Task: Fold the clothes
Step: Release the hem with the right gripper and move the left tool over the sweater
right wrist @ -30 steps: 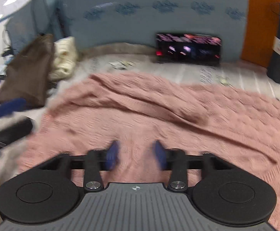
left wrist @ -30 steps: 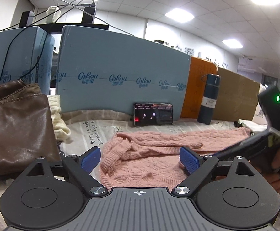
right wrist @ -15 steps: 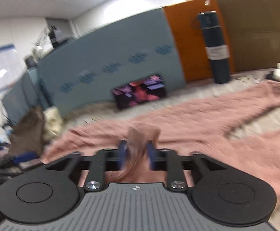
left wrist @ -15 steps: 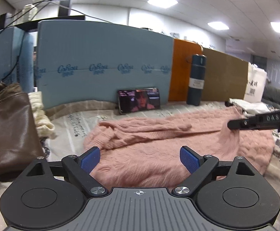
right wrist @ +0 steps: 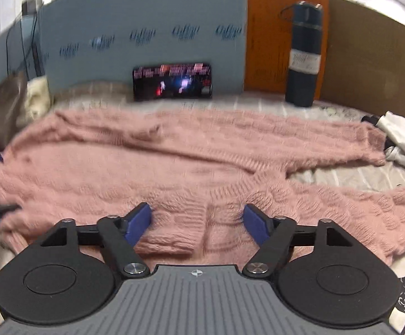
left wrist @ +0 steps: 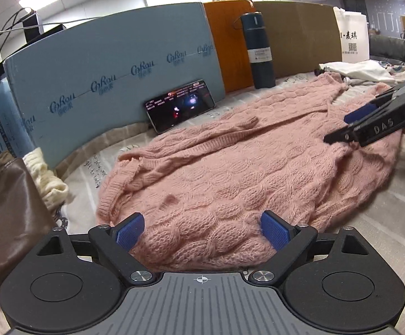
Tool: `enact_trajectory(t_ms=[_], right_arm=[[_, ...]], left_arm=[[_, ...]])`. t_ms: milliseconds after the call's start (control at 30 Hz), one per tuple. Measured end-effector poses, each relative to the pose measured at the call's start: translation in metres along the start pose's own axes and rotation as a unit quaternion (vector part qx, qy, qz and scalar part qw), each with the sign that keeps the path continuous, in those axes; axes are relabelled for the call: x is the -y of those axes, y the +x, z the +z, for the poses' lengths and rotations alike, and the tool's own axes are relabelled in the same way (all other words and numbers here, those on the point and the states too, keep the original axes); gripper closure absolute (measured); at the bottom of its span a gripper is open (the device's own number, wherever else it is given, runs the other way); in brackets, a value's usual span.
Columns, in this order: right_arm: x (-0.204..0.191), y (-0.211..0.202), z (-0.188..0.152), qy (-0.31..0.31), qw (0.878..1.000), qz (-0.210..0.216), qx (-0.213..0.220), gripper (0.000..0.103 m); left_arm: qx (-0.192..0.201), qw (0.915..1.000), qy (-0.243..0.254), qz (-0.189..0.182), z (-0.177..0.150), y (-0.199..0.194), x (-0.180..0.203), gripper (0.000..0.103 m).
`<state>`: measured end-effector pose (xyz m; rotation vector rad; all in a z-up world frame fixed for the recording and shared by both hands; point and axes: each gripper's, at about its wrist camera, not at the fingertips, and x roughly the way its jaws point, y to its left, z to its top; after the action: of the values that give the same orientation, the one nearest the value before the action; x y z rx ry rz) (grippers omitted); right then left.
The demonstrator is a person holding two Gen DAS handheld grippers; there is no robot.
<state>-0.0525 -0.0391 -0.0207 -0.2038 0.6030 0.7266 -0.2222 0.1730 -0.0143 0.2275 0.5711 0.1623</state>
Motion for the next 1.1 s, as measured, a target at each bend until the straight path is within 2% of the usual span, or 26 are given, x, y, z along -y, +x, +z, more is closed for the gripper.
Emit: enact_trajectory(t_ms=[133,167,233,300,333,467,600,667,767,900,1000,1100], right_arm=[[0.006,-0.006,0.000,0.004,1.000,0.014,0.013,0.028],[0.010,-0.011,0.000,0.007,0.999,0.023,0.022,0.027],[0.021,-0.025,0.001,0.003,0.998,0.032,0.046,0.020],[0.033,-0.041,-0.002,-0.018,0.997,0.027,0.071,0.016],[0.039,-0.049,-0.005,-0.032,0.996,0.025,0.080,0.015],[0.058,-0.078,-0.022,-0.106,0.990,0.017,0.092,0.011],[0.075,-0.092,-0.040,-0.150,0.987,0.001,0.061,0.009],[0.079,-0.091,-0.046,-0.173,0.984,-0.014,0.035,0.009],[0.075,-0.083,-0.054,-0.228,0.973,-0.026,0.010,0.009],[0.067,-0.073,-0.051,-0.254,0.967,-0.013,0.023,0.009],[0.058,-0.060,-0.044,-0.254,0.966,0.016,0.039,0.009],[0.056,-0.057,-0.038,-0.247,0.966,0.050,0.056,0.012]], left_arm=[[0.039,0.9991,0.013,0.010,0.000,-0.014,0.003,0.010],[0.058,0.9980,0.024,0.004,-0.001,-0.022,0.003,0.010],[0.099,0.9930,0.061,-0.020,-0.004,-0.039,0.007,0.010],[0.117,0.9859,0.110,-0.047,-0.009,-0.052,0.016,0.010],[0.118,0.9824,0.133,-0.057,-0.010,-0.056,0.020,0.010],[0.074,0.9752,0.197,-0.068,-0.012,-0.051,0.035,0.010],[0.043,0.9648,0.253,-0.058,-0.013,-0.041,0.046,0.010],[0.044,0.9609,0.267,-0.057,-0.011,-0.037,0.050,0.010],[0.052,0.9571,0.280,-0.052,-0.009,-0.031,0.052,0.010],[0.064,0.9523,0.295,-0.046,-0.007,-0.021,0.054,0.011],[0.073,0.9484,0.306,-0.041,-0.005,-0.014,0.056,0.013],[0.073,0.9480,0.308,-0.036,-0.005,-0.010,0.053,0.029]])
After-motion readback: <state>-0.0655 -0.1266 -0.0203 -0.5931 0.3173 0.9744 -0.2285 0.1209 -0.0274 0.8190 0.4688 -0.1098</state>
